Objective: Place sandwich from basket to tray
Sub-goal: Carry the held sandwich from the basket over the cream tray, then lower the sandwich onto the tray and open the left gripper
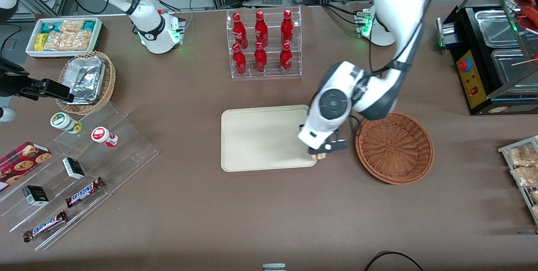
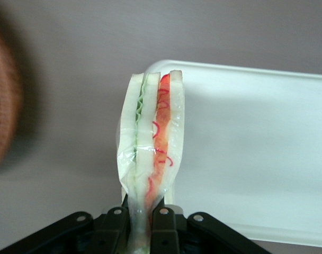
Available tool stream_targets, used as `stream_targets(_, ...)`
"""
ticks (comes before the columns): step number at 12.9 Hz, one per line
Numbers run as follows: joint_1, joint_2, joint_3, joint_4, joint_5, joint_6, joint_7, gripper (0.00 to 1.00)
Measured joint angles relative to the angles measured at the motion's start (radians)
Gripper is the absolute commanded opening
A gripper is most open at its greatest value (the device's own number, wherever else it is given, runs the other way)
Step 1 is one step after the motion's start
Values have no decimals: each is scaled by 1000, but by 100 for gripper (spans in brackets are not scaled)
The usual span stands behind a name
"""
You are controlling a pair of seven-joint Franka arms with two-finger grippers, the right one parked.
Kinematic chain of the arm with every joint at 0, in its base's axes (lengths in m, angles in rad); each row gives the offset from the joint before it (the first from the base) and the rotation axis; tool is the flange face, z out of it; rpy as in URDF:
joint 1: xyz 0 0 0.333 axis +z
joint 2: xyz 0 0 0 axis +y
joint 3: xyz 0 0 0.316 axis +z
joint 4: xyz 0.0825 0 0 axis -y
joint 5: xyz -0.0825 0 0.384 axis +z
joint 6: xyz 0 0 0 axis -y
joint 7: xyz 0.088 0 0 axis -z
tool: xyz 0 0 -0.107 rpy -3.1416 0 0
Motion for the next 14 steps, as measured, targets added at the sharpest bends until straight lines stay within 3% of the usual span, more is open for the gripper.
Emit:
stream_targets(6,-164,181,1,217,0,39,-148,0)
stream_targets(13,-202,291,1,297,0,77,-218,0)
stream_targets(14,-202,295,2,298,0,79,-225,7)
